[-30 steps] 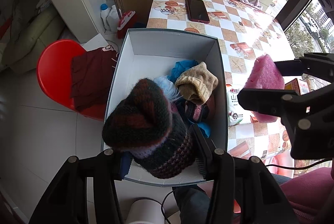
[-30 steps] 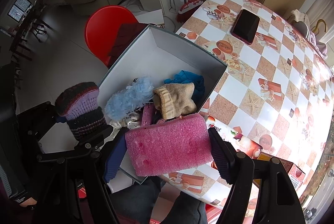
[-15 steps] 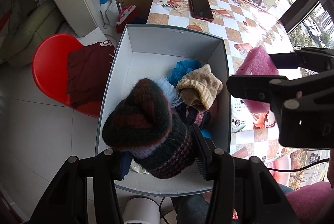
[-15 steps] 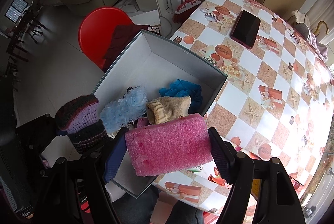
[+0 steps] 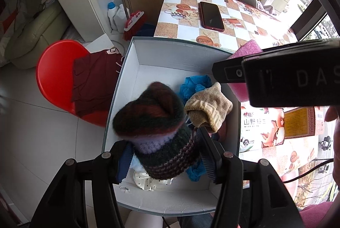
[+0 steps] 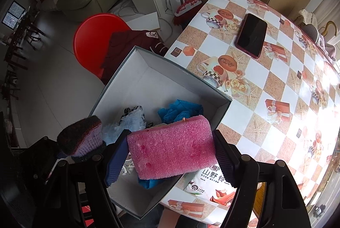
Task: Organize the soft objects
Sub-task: 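Lower both items into the white box and open both grippers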
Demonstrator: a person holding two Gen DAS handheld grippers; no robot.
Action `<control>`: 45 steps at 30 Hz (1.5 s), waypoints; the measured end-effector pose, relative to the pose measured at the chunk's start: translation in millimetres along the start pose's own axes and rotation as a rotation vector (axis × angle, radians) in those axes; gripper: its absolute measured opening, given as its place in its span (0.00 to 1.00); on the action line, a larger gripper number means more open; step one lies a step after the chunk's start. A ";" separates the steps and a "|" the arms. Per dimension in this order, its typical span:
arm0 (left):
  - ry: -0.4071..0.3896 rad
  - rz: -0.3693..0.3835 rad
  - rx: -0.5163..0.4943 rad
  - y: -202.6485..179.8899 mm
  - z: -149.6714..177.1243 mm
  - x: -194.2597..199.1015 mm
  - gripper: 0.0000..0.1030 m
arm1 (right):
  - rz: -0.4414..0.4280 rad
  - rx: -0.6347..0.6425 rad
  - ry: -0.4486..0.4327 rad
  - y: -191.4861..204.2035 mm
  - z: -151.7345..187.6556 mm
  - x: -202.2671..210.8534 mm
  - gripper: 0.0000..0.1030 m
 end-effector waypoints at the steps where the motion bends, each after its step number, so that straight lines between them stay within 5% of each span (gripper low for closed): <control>1: -0.018 -0.012 0.004 1.3 -1.4 3.1 0.70 | -0.001 -0.002 -0.001 -0.3 -0.8 0.1 0.74; 3: -0.052 -0.051 0.007 4.3 -5.0 9.5 0.80 | -0.004 -0.007 -0.004 -1.2 -1.1 0.8 0.75; 8: -0.054 -0.143 0.018 14.2 -8.8 14.2 0.81 | -0.003 -0.018 -0.008 -5.7 -2.4 2.7 0.76; 11: -0.069 -0.176 0.034 19.8 -8.2 21.1 0.81 | -0.011 -0.031 -0.021 -7.8 -3.4 6.0 0.93; 32: -0.018 -0.140 0.087 24.1 -4.5 20.4 0.81 | 0.013 -0.009 -0.023 -5.8 5.0 16.6 0.99; 45: 0.031 -0.110 0.064 19.6 6.7 12.3 0.81 | 0.134 0.069 -0.004 -5.3 25.0 12.9 0.99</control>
Point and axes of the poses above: each gripper's, at about its wrist camera, not at the fingertips, and x roughly against the way its jaws point, y to its left, z to its underside, the point moved 7 cm from there along -x, roughly the way its jaws point, and after that the axes turned 1 degree about z, right-handed, at the moved point
